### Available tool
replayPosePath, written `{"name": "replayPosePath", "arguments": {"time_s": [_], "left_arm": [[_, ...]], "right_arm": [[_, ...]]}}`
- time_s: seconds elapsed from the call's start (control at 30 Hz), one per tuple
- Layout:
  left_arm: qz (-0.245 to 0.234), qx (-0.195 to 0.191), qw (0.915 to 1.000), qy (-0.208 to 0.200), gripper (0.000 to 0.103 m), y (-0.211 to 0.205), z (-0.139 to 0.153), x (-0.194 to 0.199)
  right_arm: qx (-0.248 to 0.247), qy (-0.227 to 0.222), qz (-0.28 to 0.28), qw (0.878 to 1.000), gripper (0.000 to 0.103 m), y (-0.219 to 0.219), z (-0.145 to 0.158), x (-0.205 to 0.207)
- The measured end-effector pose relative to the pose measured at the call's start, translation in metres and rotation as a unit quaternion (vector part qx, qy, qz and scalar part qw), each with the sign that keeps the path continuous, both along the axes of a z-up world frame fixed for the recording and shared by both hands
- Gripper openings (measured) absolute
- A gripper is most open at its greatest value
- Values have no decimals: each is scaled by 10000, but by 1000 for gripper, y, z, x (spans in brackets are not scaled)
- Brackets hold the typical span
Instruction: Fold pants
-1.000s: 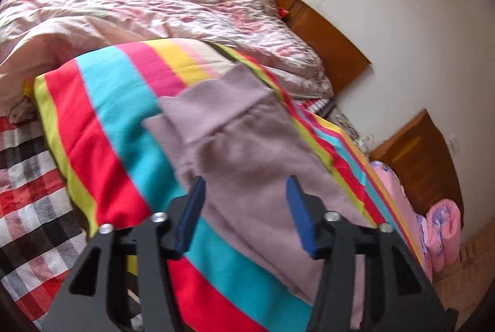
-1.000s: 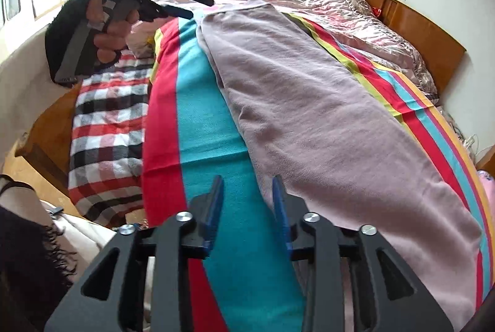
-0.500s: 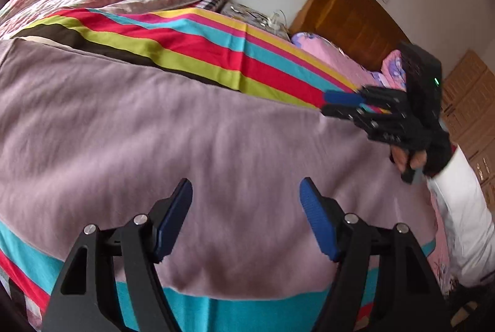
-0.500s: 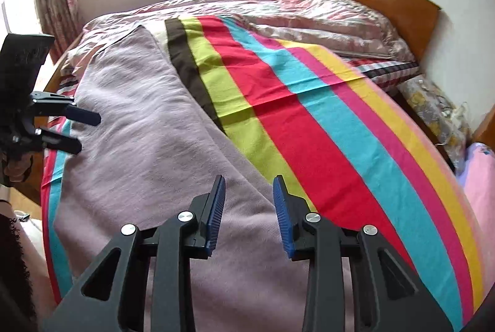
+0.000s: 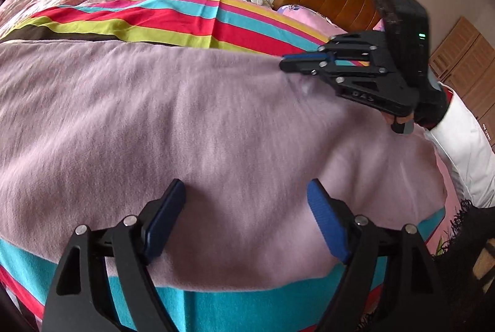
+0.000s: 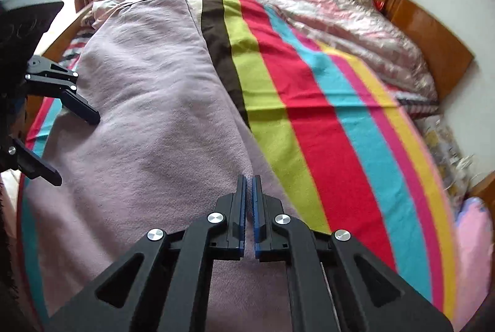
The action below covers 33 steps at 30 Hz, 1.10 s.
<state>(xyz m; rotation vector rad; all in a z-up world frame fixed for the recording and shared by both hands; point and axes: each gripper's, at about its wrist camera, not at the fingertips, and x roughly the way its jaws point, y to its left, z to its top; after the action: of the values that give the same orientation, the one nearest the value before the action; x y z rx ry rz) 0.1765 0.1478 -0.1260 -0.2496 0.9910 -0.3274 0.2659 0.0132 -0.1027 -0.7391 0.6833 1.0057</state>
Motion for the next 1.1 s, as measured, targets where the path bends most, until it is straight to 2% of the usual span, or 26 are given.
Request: {"name": "replayPosePath", "arguments": {"time_s": [0.1,0.13,0.2,0.27,0.3,0.33,0.37,0.43,0.5,0.57,0.6,0.67,0.77,0.9,0.97,1.0,1.1], "left_arm": [[31,4,10000,3,83,-1,0,1],[33,-3,10000,4,85,-1,0,1],[44,40,10000,17,87,-4,0,3],[74,136,9999,38,87,-6,0,4],[99,160,9998,51,87,-7,1,4],[131,165,9998,65,88,-8,1,5],[159,161,9997,80,88,-8,1,5],[205,185,9996,101,90,-9,1,5],[180,307,9993,116,93,-13,0,5],[156,462,9987,127,95,-19,0,4],[151,543,9983,136,96,-21,-1,4],[138,693,9974,141,98,-27,-2,4],[113,864,9961,138,100,-32,-3,3],[119,942,9954,128,102,-34,-5,3],[117,1011,9947,127,102,-36,-5,4],[118,1048,9943,122,102,-37,-6,5],[131,1133,9934,119,102,-39,-7,6]], "right_arm": [[550,-560,-347,9963,3,-10,41,-18],[496,-594,-385,9963,3,-9,41,-18],[166,-642,-561,9962,4,-2,22,-12],[-296,-433,-839,9951,8,4,-11,5],[-344,-344,-917,9946,11,2,-22,12],[-21,-299,-1004,9945,16,-4,-20,14],[82,-77,-1235,9923,19,-8,-17,20],[476,41,-1702,9843,20,-22,-2,22],[876,208,-1780,9799,20,-35,12,15],[776,420,-1771,9802,22,-39,9,7],[603,532,-1768,9810,26,-38,1,6],[238,671,-1884,9795,28,-37,-22,7],[708,1092,-2096,9691,28,-49,-23,20],[1117,920,-2766,9500,32,-56,-1,28],[1391,1014,-2788,9448,41,-59,5,28],[1332,1079,-2803,9445,47,-57,2,30],[764,1221,-2893,9463,51,-50,-26,41]]}}
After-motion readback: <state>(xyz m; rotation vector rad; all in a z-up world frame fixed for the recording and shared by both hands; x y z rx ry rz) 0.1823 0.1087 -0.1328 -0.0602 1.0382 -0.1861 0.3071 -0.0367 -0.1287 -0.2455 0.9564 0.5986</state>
